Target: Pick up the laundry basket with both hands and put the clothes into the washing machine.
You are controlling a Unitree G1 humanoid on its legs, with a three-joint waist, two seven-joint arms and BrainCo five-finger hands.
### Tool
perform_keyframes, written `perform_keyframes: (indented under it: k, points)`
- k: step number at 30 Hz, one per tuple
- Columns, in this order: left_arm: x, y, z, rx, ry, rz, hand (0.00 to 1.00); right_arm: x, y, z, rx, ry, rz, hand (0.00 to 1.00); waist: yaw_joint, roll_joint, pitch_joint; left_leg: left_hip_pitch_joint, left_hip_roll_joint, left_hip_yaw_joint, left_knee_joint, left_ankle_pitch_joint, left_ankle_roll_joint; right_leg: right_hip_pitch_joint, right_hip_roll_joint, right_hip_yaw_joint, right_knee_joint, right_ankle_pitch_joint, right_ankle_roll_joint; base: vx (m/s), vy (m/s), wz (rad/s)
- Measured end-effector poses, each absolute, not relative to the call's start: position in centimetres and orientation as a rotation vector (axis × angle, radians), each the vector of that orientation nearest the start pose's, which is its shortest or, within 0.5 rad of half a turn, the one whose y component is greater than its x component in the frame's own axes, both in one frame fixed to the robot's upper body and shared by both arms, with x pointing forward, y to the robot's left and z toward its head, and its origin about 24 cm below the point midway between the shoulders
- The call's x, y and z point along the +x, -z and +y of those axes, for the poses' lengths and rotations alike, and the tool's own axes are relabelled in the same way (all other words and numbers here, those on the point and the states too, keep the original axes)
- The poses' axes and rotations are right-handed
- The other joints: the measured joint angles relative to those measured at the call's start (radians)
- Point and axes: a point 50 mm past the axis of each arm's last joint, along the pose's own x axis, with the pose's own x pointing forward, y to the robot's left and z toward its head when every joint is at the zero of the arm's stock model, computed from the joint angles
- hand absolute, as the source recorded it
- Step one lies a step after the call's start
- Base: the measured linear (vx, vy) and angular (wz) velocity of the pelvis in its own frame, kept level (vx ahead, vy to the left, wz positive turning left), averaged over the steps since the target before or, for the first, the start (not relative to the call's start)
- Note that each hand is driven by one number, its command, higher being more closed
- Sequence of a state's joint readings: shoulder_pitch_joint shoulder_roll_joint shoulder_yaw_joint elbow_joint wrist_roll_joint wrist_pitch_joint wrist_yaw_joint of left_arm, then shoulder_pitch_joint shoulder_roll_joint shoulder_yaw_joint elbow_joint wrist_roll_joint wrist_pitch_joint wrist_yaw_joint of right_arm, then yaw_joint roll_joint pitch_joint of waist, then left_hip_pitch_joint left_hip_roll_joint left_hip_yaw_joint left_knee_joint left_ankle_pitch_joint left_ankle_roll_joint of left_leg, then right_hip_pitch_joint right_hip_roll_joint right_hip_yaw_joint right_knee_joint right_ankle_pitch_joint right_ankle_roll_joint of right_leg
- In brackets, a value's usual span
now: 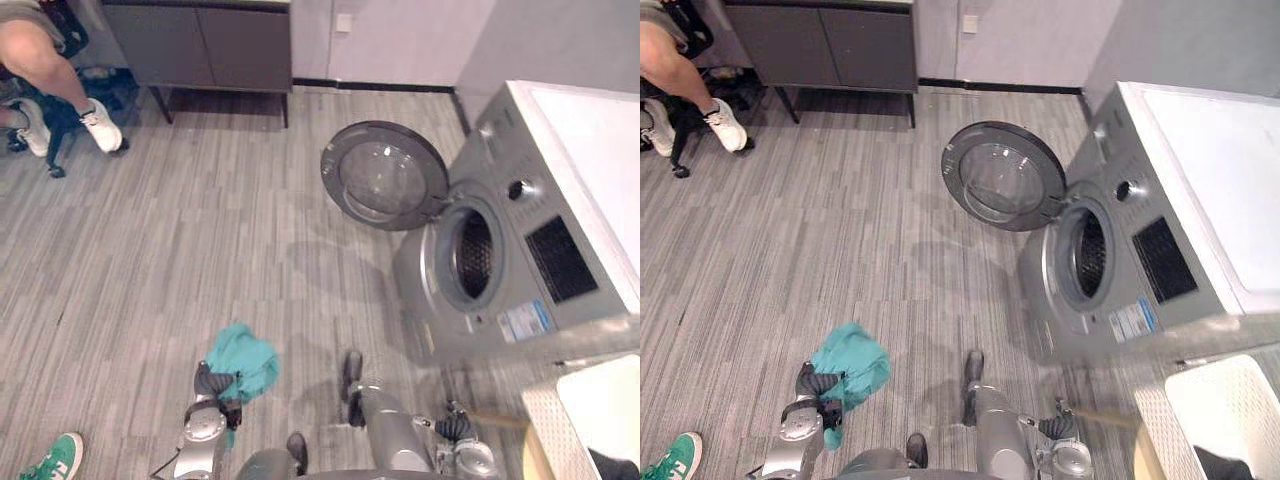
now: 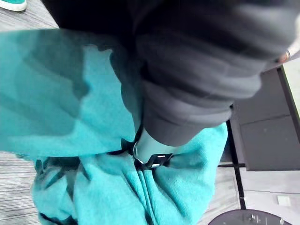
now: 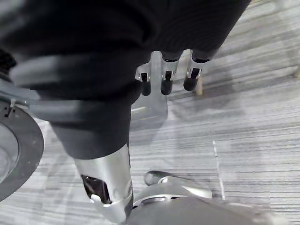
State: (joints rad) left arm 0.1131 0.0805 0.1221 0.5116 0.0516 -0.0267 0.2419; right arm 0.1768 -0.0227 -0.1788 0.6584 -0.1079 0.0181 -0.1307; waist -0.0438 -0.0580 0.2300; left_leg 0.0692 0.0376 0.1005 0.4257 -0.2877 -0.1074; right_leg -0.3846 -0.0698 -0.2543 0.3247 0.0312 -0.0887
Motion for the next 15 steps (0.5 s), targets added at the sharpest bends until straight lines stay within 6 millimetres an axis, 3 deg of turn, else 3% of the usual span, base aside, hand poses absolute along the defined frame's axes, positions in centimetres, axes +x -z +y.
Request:
perform_keyframes:
  k: [1, 2, 3, 5, 7, 9, 12, 14, 15]
  points:
    - [17.7, 8.5, 21.5, 0.163, -0.385, 0.579, 1.00, 13.0, 12.3, -20.6, -0.121, 0.312, 0.834, 0.00, -0.002, 0.018, 0.007, -0.053, 0.038, 0.014, 0.167, 0.014, -0.016, 0.038, 0.022, -0.016, -0.003, -0.015, -0.019, 0.73, -0.351, 0.03]
    - [17.1, 8.6, 21.0, 0.138, -0.393, 0.582, 1.00, 13.5, 11.9, -20.5, -0.128, 0.303, 0.805, 0.00, 0.014, 0.045, 0.007, -0.161, 0.133, 0.039, 0.463, 0.139, -0.012, 0.106, 0.080, -0.011, -0.014, -0.055, -0.051, 0.61, -0.247, -0.59]
    - [16.6, 8.7, 20.8, 0.132, -0.393, 0.588, 1.00, 14.3, 11.5, -20.0, -0.135, 0.276, 0.769, 0.00, 0.038, 0.049, 0.005, -0.241, 0.196, 0.055, 0.649, 0.139, -0.001, 0.157, 0.123, 0.020, -0.018, -0.083, -0.074, 0.59, -0.217, -0.86]
    - [16.6, 8.8, 20.3, 0.115, -0.372, 0.593, 1.00, 15.3, 11.0, -19.5, -0.130, 0.257, 0.735, 0.00, 0.052, 0.039, 0.003, -0.333, 0.228, 0.070, 0.712, 0.121, 0.023, 0.224, 0.147, 0.077, -0.053, -0.100, -0.083, 0.49, -0.158, -0.93]
    - [16.9, 8.8, 19.6, 0.094, -0.360, 0.589, 1.00, 15.4, 10.9, -19.6, -0.120, 0.261, 0.730, 0.00, 0.066, 0.031, 0.003, -0.361, 0.223, 0.103, 0.579, 0.106, 0.047, 0.287, 0.148, 0.143, -0.094, -0.100, -0.082, 0.49, -0.106, -0.98]
    - [16.8, 8.7, 19.4, 0.085, -0.361, 0.583, 1.00, 15.4, 10.9, -19.6, -0.121, 0.263, 0.731, 0.00, 0.061, 0.036, 0.002, -0.377, 0.200, 0.077, 0.412, 0.096, 0.054, 0.339, 0.157, 0.205, -0.114, -0.101, -0.080, 0.46, 0.000, -1.05]
    - [17.1, 8.4, 19.2, 0.079, -0.360, 0.564, 1.00, 15.6, 10.7, -19.7, -0.125, 0.269, 0.718, 0.00, 0.084, 0.037, 0.000, -0.377, 0.122, -0.119, 0.123, 0.087, 0.030, 0.375, 0.185, 0.356, -0.104, -0.141, -0.045, 0.35, 0.115, -1.42]
    - [17.0, 8.4, 19.0, 0.073, -0.361, 0.567, 1.00, 15.4, 10.8, -19.8, -0.137, 0.282, 0.727, 0.00, 0.083, 0.054, -0.012, -0.370, 0.117, -0.205, 0.055, 0.094, 0.022, 0.370, 0.214, 0.414, -0.068, -0.180, -0.001, 0.29, 0.232, -1.59]
    - [16.6, 8.6, 19.0, 0.073, -0.360, 0.579, 1.00, 15.0, 10.9, -19.9, -0.141, 0.285, 0.739, 0.00, 0.084, 0.059, -0.027, -0.361, 0.121, -0.206, 0.035, 0.098, 0.028, 0.363, 0.230, 0.454, -0.039, -0.227, 0.008, 0.27, 0.297, -1.63]
